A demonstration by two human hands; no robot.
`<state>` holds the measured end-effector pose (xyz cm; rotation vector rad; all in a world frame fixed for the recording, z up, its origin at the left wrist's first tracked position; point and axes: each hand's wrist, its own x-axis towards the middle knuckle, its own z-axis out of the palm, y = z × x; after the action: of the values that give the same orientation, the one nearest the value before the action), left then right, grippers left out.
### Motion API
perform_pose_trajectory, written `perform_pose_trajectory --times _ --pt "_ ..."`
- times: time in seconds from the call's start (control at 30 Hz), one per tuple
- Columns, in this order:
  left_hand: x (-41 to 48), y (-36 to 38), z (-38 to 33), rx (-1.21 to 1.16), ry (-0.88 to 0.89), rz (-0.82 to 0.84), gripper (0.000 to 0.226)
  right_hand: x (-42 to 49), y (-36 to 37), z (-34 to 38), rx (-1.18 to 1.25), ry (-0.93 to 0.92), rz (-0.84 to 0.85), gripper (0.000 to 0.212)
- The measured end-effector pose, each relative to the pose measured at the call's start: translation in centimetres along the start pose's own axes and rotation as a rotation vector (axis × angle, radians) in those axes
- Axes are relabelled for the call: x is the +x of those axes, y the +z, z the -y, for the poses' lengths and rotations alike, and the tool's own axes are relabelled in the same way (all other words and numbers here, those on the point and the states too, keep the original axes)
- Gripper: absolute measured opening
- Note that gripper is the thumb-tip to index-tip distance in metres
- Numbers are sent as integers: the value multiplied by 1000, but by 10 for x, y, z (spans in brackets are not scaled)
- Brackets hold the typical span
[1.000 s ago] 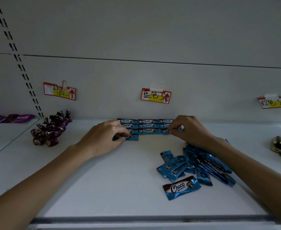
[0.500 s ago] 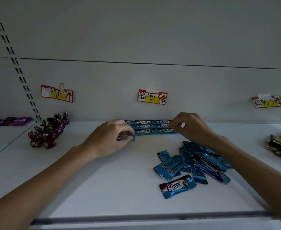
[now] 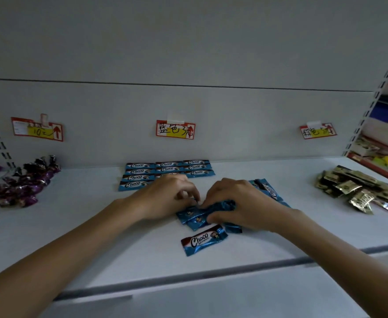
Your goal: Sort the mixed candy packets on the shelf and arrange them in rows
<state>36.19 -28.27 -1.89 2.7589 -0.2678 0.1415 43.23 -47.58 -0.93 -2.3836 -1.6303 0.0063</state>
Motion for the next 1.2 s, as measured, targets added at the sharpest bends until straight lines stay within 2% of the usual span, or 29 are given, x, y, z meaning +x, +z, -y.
perform_pose_trajectory --times 0.17,0.27,0.37,0.47,0.57,0.67,0.73,0.83,0.9,1.0,1.2 --pt "-7 0 6 -47 -56 -62 5 -9 -4 -18 -29 49 -45 21" --pt "-10 -2 7 -78 -74 -104 5 -9 -9 -29 -57 93 -4 17" --pt "-13 -1 1 -80 -29 -156 7 -5 -18 -32 19 125 22 11" --pt "-13 0 -9 -74 9 -36 23 4 -20 -30 132 185 -45 11" --pt "-9 -4 -12 1 22 50 23 15 -15 -30 149 222 -84 14" --pt "-8 -4 -6 112 88 -22 21 25 -9 -32 174 238 -106 14" --pt "-9 -2 -2 102 112 -143 19 30 -6 -33 207 250 -140 13" --pt "-11 -8 5 -123 5 -361 10 37 -5 -34 241 247 -161 15" --pt "-13 -13 10 -298 -115 -432 8 41 -5 -35 255 239 -147 17" --pt "-15 -14 17 -470 -220 -418 22 46 -4 -35 255 218 -83 21" --pt "-19 -13 18 -380 -221 -417 34 46 -9 -29 126 136 90 39"
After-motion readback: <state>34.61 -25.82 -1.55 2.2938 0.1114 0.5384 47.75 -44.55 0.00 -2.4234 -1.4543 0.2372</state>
